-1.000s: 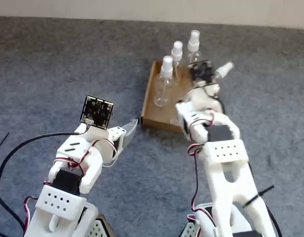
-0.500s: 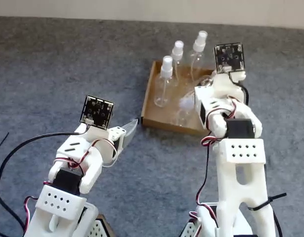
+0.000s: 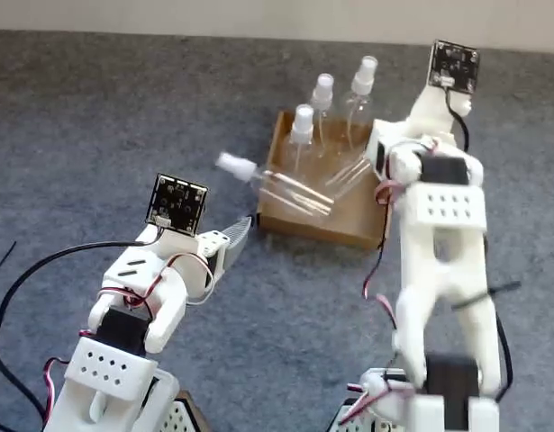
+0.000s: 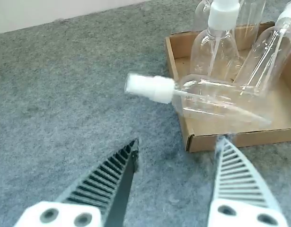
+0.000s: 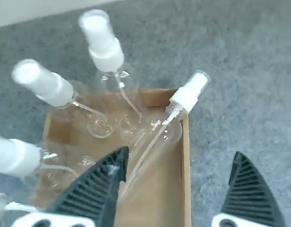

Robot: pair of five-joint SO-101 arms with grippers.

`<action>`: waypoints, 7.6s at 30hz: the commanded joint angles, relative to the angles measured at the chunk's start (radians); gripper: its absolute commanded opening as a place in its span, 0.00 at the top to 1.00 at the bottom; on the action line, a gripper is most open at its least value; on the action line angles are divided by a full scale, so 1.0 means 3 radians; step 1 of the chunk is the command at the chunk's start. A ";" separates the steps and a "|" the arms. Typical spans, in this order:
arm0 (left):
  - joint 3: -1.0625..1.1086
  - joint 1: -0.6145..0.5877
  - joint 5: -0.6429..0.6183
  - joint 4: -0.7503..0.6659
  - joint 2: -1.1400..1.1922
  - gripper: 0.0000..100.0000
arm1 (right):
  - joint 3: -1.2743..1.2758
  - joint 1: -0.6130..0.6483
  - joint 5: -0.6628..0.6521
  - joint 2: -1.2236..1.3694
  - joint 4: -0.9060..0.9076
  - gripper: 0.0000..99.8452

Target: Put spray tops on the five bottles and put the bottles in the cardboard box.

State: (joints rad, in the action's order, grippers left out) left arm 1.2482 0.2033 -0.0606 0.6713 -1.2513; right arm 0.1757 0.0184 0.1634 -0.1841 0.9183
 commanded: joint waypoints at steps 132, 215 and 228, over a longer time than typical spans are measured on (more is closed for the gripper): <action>0.0233 -0.1291 0.0010 -0.0240 -0.0008 0.77 | -0.0529 0.0253 0.0629 0.1317 -0.0386 0.72; 0.0233 -0.1302 0.0010 -0.0240 -0.0008 0.77 | -0.0171 0.0289 0.0440 0.1905 -0.0427 0.90; 0.0233 -0.1302 0.0010 -0.0240 -0.0008 0.77 | -0.0222 0.0289 0.0440 0.1143 -0.0202 0.95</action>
State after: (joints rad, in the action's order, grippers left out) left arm 1.3234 -0.1741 -0.0606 0.6252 -1.2513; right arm 0.1281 0.0859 0.3076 0.2409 0.8216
